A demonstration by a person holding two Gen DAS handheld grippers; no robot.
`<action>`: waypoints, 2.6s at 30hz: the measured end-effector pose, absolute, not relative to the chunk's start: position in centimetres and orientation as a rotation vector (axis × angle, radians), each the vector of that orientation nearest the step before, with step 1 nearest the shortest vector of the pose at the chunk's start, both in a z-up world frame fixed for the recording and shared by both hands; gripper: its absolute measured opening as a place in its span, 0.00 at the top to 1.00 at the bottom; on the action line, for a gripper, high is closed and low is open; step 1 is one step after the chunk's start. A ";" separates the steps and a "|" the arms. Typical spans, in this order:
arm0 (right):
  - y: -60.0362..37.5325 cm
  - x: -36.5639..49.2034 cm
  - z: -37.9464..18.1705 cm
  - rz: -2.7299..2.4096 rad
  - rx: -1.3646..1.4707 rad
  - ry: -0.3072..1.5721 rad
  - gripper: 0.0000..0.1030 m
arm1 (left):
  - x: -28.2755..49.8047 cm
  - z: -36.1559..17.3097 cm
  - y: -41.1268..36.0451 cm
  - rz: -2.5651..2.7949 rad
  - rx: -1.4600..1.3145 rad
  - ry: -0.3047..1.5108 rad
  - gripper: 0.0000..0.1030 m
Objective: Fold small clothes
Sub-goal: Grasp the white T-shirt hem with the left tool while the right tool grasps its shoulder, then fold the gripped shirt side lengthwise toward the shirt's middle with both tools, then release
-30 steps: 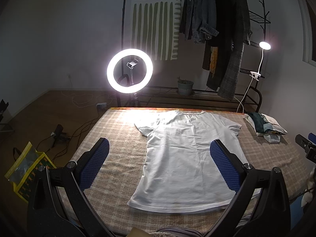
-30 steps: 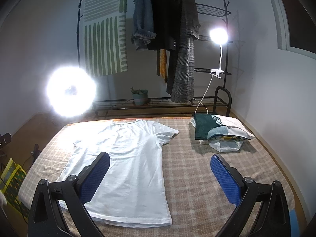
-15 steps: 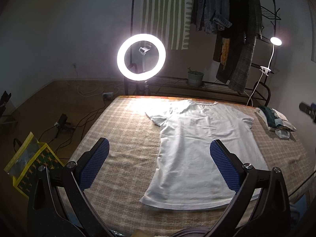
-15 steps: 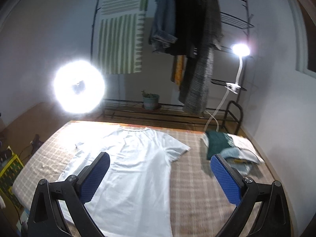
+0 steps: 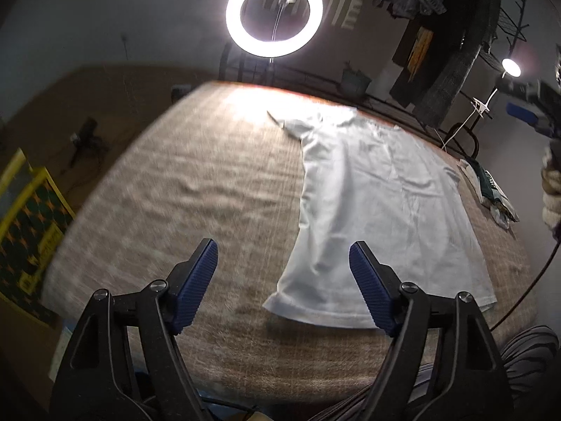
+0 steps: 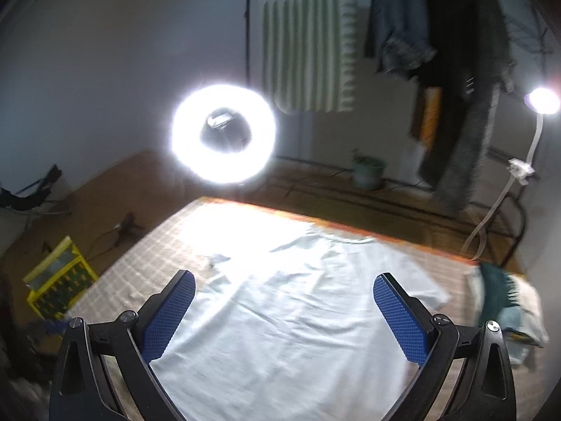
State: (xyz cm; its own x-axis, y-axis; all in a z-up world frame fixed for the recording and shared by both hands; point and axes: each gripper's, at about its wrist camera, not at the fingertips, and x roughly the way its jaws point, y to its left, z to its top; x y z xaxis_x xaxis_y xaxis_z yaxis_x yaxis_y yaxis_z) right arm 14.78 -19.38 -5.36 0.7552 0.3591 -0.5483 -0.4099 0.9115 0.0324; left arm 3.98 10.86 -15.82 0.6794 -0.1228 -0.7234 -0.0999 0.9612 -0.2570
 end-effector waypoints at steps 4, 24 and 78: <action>-16.3 18.4 -6.6 0.479 -0.041 0.639 0.09 | 4.8 -19.0 11.0 -0.045 -0.327 0.894 0.28; 1.9 35.4 -16.6 0.628 -0.077 0.898 0.36 | 7.1 -25.0 11.7 -0.163 -0.436 0.954 0.47; -3.3 43.7 -17.6 0.541 -0.112 0.857 0.98 | 8.4 -18.6 3.7 -0.400 -0.234 0.880 1.00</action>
State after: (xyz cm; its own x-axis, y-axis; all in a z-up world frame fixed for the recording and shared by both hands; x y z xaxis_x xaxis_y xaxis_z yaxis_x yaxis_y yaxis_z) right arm 43.73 -3.32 -17.63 0.5295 0.4084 -0.7435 -0.4962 0.8600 0.1191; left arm 8.36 3.68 -18.62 0.5704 -0.4320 -0.6986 0.2423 0.9012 -0.3594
